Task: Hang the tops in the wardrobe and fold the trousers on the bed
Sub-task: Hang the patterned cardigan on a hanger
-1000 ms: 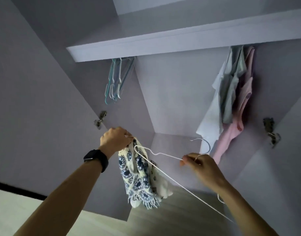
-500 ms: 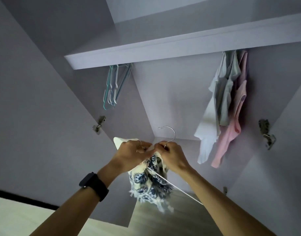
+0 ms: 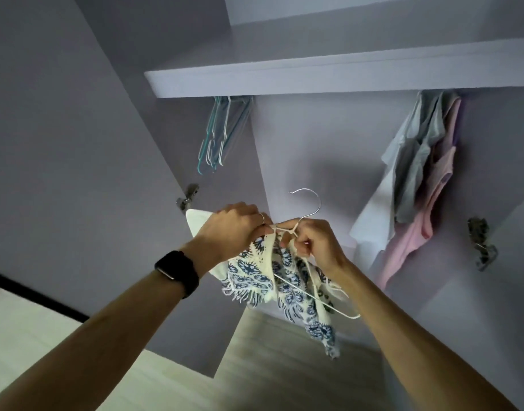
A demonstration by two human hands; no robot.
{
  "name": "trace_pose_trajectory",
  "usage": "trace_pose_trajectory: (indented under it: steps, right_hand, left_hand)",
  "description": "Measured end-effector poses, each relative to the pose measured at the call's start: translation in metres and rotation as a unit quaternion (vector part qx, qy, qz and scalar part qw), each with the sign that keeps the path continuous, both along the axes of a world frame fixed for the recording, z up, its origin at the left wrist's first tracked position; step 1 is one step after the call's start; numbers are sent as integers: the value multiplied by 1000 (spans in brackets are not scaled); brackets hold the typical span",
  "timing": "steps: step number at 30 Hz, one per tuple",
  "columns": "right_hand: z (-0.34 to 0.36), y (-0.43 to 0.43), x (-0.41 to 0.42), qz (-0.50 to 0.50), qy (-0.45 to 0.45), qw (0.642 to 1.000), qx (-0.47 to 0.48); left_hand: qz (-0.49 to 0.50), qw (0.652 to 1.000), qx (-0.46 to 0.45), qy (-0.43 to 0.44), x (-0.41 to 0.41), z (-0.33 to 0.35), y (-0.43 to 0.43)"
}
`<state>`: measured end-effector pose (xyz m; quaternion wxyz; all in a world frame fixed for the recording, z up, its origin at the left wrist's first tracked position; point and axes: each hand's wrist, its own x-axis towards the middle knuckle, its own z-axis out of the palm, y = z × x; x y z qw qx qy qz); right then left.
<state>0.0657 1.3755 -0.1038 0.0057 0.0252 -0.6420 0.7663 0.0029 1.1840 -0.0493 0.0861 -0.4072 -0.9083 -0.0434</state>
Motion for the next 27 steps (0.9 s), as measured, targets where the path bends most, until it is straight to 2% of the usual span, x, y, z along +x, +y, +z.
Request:
trace_pose_trajectory:
  steps: [3,6,9,11,15,17,18,19,21,24,27]
  right_hand:
    - [3,23,-2,-14,-96,992,-76]
    - [-9,46,-2,9,-177,984,-23]
    - [-16,50,-9,82,-217,973,12]
    - [-13,43,-18,136,-227,961,73]
    - [0,15,-25,189,-192,942,198]
    - [-2,0,-27,151,-151,943,255]
    - [-5,-4,-29,110,-109,937,314]
    - [-10,-5,-32,60,-47,917,391]
    - [-23,-5,-37,-9,56,857,512]
    - [-33,4,-40,-34,44,806,589]
    - [-36,17,-41,-70,9,798,598]
  left_hand:
    - [-17,999,8,40,0,9,2]
    - [-38,996,23,83,1,18,-1]
    - [-68,993,-1,97,3,23,-1]
    - [-80,992,-17,100,5,27,1]
    - [-70,990,-28,116,5,34,-5]
    - [-75,988,-28,131,5,35,-14]
    - [-77,987,-34,133,5,34,-19]
    - [-78,987,-42,135,6,34,-23]
    - [-64,988,-46,135,7,31,-38]
    - [21,992,-21,127,5,28,-61]
    - [85,990,10,113,6,28,-81]
